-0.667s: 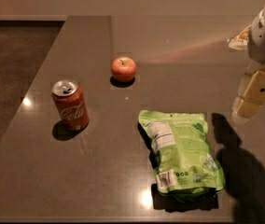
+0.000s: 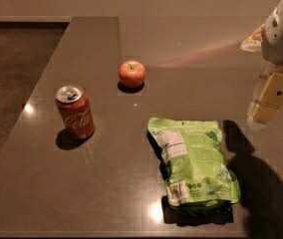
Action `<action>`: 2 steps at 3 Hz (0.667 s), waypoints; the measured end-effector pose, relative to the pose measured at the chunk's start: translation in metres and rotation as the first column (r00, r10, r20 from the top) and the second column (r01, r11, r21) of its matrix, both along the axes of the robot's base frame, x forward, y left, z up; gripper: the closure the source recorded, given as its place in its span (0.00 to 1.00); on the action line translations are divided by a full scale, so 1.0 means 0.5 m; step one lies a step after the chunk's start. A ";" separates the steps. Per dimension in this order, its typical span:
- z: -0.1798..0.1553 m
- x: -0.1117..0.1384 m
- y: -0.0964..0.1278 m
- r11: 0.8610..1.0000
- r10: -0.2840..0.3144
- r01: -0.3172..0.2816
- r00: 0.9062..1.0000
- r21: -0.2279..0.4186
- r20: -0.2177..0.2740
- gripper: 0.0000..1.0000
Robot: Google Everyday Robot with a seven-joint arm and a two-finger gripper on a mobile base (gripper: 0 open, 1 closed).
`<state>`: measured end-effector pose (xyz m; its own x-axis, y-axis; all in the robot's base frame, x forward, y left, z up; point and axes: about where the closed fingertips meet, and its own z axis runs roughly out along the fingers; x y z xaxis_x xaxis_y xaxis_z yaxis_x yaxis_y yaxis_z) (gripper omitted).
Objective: Move green rice chip bag near apple
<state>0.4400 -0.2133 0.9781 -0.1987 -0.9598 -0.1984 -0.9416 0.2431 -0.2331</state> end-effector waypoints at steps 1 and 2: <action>-0.012 -0.027 0.029 0.995 0.101 -0.100 0.995 0.010 -0.005 0.00; -0.045 -0.070 0.061 0.959 0.282 -0.282 0.959 0.011 -0.024 0.00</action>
Offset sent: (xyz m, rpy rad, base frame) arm -0.0708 0.0490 -0.0523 0.0034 0.0816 0.5674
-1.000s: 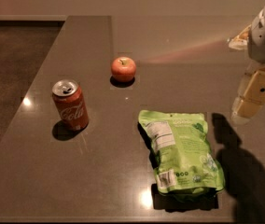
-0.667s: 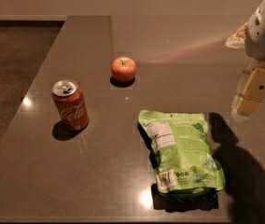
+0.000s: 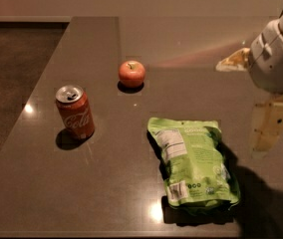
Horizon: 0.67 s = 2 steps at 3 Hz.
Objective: Move green rice chip bag near apple
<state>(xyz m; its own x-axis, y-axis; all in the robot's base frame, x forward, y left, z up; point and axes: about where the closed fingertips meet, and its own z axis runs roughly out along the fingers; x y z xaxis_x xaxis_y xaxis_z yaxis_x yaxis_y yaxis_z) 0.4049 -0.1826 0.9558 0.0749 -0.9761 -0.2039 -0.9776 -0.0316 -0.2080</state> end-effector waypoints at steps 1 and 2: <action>-0.032 -0.055 0.047 0.978 0.207 -0.207 0.978 0.009 -0.036 0.00; -0.068 -0.101 0.093 0.900 0.437 -0.436 0.896 0.023 -0.079 0.00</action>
Offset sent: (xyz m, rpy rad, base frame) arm -0.0827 0.0624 -0.0595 -0.0118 0.1557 0.8524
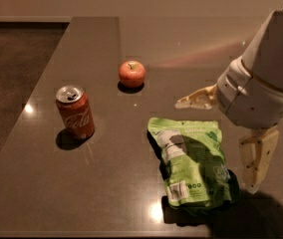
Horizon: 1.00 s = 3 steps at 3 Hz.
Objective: Move green rice chip bag near apple
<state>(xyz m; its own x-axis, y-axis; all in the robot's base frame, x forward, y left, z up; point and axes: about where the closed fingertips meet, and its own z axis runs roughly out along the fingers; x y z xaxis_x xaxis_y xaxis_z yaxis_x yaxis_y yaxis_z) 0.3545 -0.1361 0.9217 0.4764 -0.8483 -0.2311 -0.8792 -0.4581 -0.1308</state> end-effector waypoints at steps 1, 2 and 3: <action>-0.034 -0.030 0.033 0.975 0.223 -0.223 0.975 -0.018 -0.014 0.00; -0.070 -0.051 0.048 0.924 0.377 -0.378 0.926 -0.053 -0.028 0.00; -0.101 -0.064 0.050 0.879 0.466 -0.468 0.884 -0.086 -0.050 0.00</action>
Offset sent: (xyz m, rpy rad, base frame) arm -0.0449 0.0245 -0.0621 -0.1218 0.0746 0.6003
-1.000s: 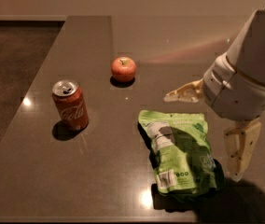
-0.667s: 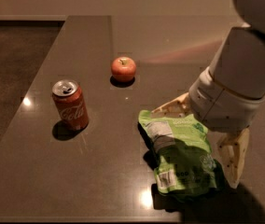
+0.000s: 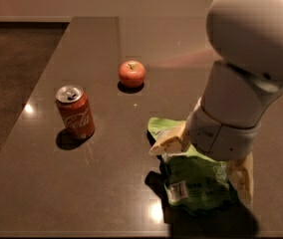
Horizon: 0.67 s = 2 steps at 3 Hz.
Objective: Move green rice chip bag near apple
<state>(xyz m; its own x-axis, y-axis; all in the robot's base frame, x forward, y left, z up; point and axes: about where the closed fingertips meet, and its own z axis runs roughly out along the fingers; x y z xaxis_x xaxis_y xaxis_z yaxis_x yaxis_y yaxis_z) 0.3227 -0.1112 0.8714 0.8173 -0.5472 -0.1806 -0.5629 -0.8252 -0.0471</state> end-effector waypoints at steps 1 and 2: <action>-0.021 0.001 -0.008 0.997 0.052 -0.053 0.999 -0.048 -0.007 0.18; -0.030 0.007 -0.017 0.994 0.071 -0.071 0.997 -0.089 -0.006 0.41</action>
Offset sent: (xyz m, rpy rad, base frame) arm -0.0012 -0.0217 -0.0213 -0.1580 0.0473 0.0993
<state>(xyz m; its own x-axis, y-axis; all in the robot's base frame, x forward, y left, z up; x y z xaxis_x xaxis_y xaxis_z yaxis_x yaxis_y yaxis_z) 0.3263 -0.1199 0.8565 0.8540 -0.5020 -0.1366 -0.5030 -0.8638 0.0298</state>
